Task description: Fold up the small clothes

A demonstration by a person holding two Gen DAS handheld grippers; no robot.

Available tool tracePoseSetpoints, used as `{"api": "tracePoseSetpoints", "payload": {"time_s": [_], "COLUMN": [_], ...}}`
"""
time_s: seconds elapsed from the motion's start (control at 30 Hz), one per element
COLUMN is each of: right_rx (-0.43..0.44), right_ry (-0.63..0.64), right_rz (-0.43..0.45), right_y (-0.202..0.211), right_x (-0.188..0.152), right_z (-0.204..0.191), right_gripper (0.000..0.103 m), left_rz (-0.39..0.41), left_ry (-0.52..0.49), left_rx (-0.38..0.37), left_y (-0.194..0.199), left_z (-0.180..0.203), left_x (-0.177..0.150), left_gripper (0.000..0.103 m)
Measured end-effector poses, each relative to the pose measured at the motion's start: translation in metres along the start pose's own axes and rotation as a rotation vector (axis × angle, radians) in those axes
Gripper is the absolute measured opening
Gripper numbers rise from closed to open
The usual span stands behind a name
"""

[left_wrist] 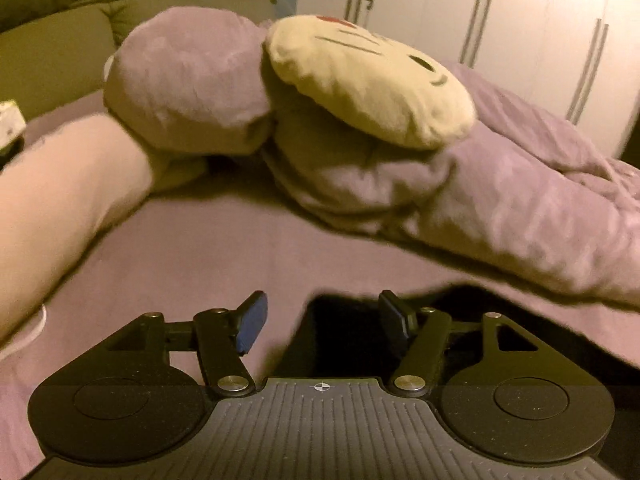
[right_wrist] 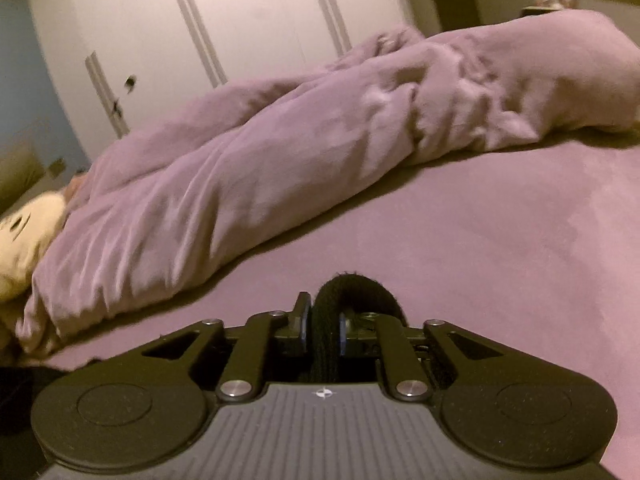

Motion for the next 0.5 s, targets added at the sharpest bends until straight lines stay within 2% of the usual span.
{"api": "tracePoseSetpoints", "payload": {"time_s": [0.03,0.07,0.1,0.17,0.27,0.3,0.37,0.43,0.5], "right_rx": [-0.044,-0.077,-0.099,-0.103,0.006,0.022,0.048,0.095,0.103], "right_ry": [0.001,0.0,-0.006,-0.034,-0.071,-0.057,0.001,0.078,0.166], "right_rz": [0.06,0.114,0.143,0.123,0.076,0.066,0.046,0.006,-0.032], "right_y": [0.007,0.014,0.019,0.026,0.042,0.047,0.057,0.06,0.058], "right_x": [0.0,0.001,0.003,0.008,0.001,-0.004,-0.023,-0.049,-0.074], "right_z": [0.004,0.009,0.014,0.024,0.027,0.025,0.014,-0.006,-0.029], "right_gripper": [0.047,0.074,0.075,0.071,0.065,0.058,0.056,0.049,0.041], "left_rz": [-0.01,-0.023,-0.039,-0.067,-0.083,-0.076,-0.068,-0.069,-0.063], "left_ry": [-0.006,-0.008,-0.019,-0.054,-0.08,-0.088,-0.098,-0.1,-0.114], "left_rx": [-0.013,-0.009,-0.001,0.003,0.036,0.048,0.06,0.075,0.073], "left_y": [0.005,0.008,0.009,0.011,0.015,0.017,0.019,0.018,0.02], "left_z": [-0.002,-0.005,-0.007,-0.009,-0.015,-0.016,-0.014,-0.009,-0.002], "left_x": [-0.012,-0.025,-0.037,-0.058,-0.081,-0.087,-0.097,-0.104,-0.108], "left_gripper": [0.072,0.073,0.073,0.073,0.073,0.075,0.078,0.079,0.08]}}
Point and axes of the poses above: each gripper's, at about its wrist camera, not at the fingertips, and y roughly against the way its jaws point, z to its right, x to its top, the point moved 6 cm from there along -y, roughly the way its jaws point, and after that the axes turned 9 degrees about -z, right-handed, at the moved point
